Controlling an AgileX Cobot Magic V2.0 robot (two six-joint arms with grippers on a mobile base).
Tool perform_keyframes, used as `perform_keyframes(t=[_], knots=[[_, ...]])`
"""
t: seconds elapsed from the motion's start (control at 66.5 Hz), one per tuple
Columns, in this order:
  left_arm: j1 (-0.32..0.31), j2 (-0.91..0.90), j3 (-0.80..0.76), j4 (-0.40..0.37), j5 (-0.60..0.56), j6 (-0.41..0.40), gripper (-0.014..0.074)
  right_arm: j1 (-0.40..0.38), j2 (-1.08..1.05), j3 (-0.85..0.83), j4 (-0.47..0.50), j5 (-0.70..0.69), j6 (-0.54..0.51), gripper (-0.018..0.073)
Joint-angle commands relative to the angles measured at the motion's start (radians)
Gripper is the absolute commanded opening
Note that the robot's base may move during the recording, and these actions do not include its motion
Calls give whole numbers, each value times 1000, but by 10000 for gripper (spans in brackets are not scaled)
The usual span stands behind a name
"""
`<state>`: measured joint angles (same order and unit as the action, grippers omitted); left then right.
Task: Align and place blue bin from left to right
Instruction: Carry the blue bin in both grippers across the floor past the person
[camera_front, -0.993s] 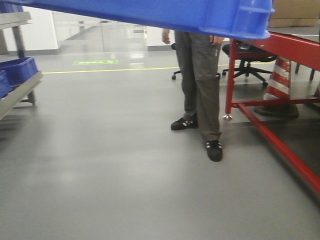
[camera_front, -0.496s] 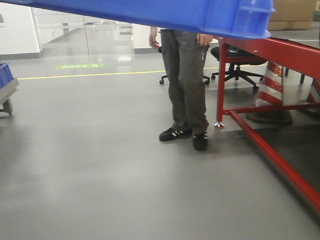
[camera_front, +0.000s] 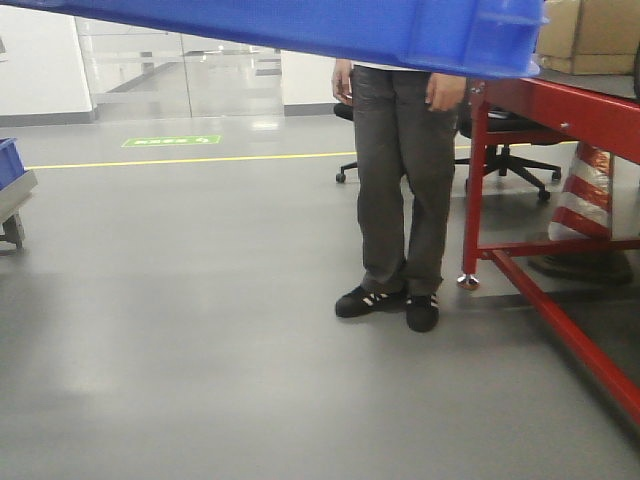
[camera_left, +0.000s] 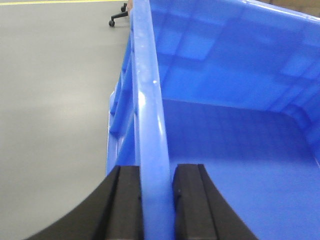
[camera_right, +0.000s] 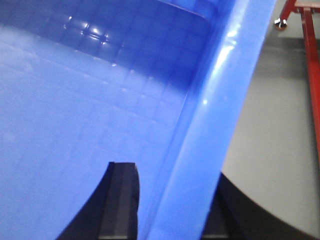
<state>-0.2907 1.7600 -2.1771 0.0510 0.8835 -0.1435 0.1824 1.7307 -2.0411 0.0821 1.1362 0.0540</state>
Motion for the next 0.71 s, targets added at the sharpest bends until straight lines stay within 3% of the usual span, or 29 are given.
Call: perform_keyframes(t=[0.0, 0.692], knots=[[-7, -28, -19, -36, -96, 0, -111, -1, -8, -14, -5, -75, 18, -69], [-7, -28, -19, -36, -96, 0, -111, -1, -8, -14, -5, -75, 18, -69]])
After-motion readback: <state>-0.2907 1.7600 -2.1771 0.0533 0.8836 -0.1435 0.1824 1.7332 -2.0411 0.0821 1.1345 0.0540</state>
